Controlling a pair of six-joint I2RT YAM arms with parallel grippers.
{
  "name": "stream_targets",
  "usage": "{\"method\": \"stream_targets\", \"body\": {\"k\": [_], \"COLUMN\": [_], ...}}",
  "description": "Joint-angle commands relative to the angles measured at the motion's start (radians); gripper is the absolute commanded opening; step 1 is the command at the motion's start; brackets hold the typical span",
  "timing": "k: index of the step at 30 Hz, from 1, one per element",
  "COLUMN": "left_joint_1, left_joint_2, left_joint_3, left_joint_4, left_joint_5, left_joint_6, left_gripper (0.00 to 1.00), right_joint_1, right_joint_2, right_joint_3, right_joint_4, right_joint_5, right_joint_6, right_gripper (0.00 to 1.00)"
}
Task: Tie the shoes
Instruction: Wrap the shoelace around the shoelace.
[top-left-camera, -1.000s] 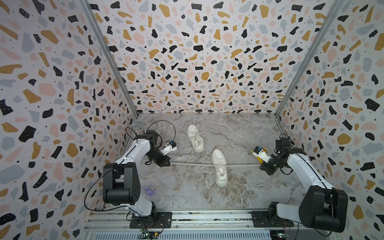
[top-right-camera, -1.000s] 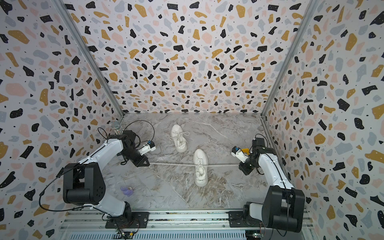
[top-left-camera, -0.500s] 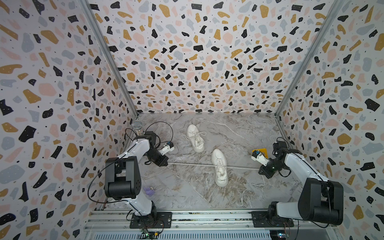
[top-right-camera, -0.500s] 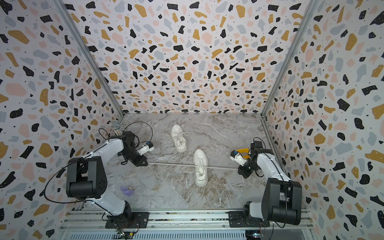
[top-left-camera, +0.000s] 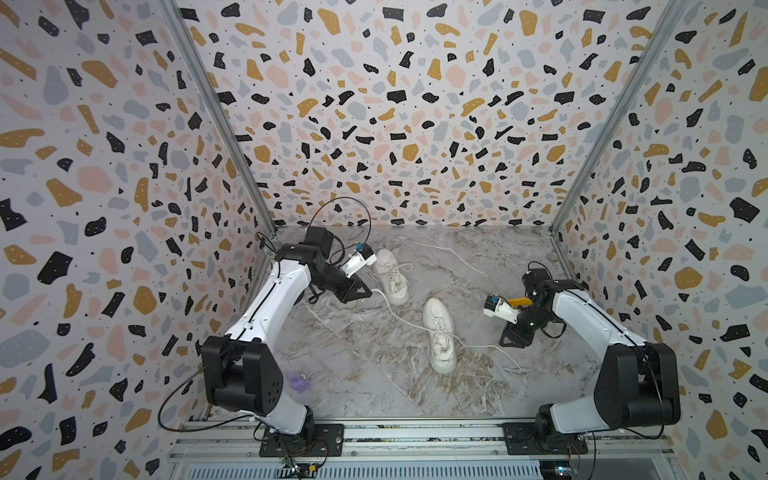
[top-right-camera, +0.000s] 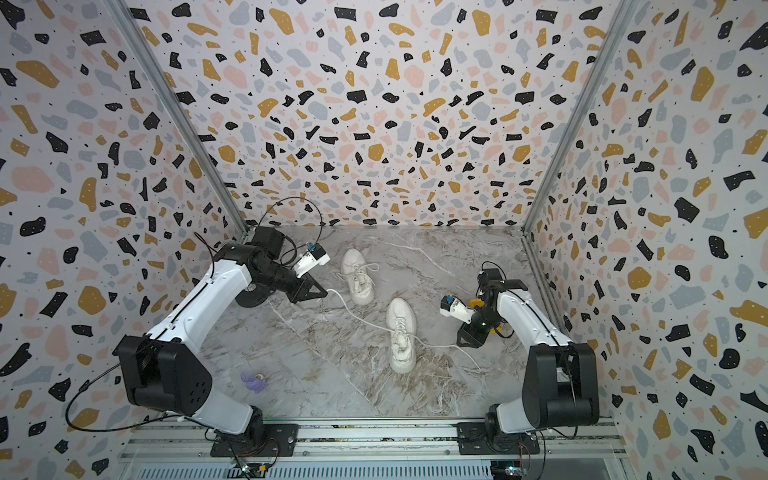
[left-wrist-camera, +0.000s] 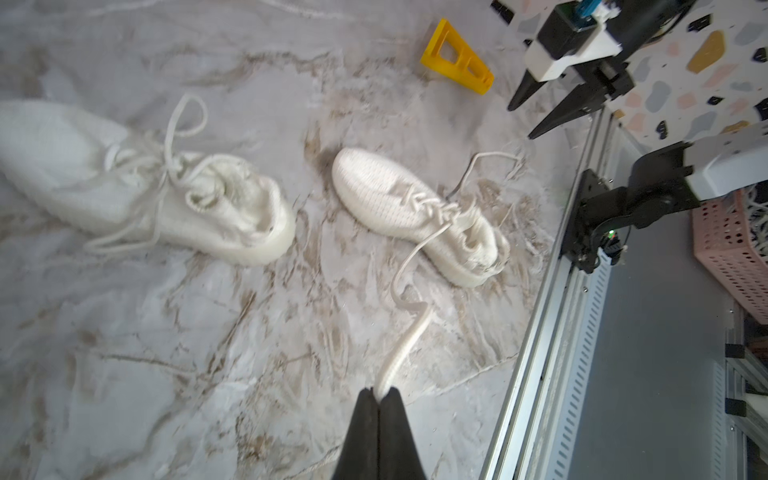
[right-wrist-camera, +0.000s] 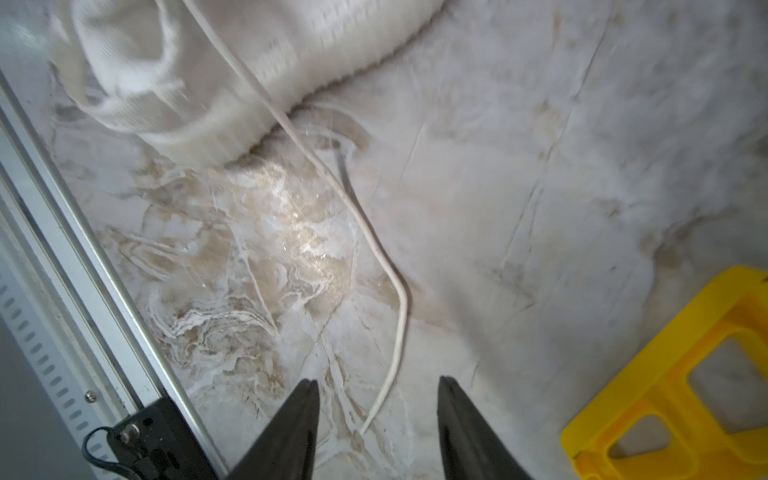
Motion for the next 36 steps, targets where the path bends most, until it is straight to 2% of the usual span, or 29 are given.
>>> {"method": "stream_targets", "body": {"k": [1, 5, 7, 10, 13, 20, 26, 30, 36], "left_joint_1": [-0.032, -0.045, -0.047, -0.049, -0.051, -0.051, -0.051, -0.051, -0.051], "left_joint_2": [-0.022, -0.015, -0.014, -0.022, -0.031, -0.044, -0.048, -0.048, -0.048], "left_joint_3": [0.072, 0.147, 0.169, 0.177, 0.168, 0.158, 0.151, 0.148, 0.143], "left_joint_4": [-0.031, -0.030, -0.031, -0.031, -0.031, -0.031, -0.031, -0.031, -0.031], "left_joint_5": [0.116, 0.181, 0.197, 0.210, 0.200, 0.184, 0.171, 0.163, 0.147], "left_joint_6": [-0.060, -0.102, -0.123, -0.135, -0.135, -0.134, -0.130, -0.125, -0.124], "left_gripper": [0.00, 0.00, 0.00, 0.00, 0.00, 0.00, 0.00, 0.00, 0.00], "right_joint_1": [0.056, 0.121, 0.167, 0.242, 0.309, 0.397, 0.404, 0.406, 0.406], "right_joint_2": [-0.047, -0.040, -0.029, -0.002, 0.042, 0.130, 0.146, 0.157, 0.161], "right_joint_3": [0.065, 0.043, 0.006, -0.057, -0.082, -0.066, -0.068, -0.068, -0.068], "right_joint_4": [-0.010, 0.262, 0.457, 0.740, 0.889, 0.935, 0.925, 0.907, 0.863], "right_joint_5": [-0.174, -0.426, -0.500, -0.547, -0.538, -0.525, -0.521, -0.525, -0.517], "right_joint_6": [0.014, 0.204, 0.334, 0.480, 0.529, 0.530, 0.504, 0.501, 0.481], "right_gripper": [0.52, 0.46, 0.44, 0.44, 0.44, 0.41, 0.20, 0.11, 0.11]}}
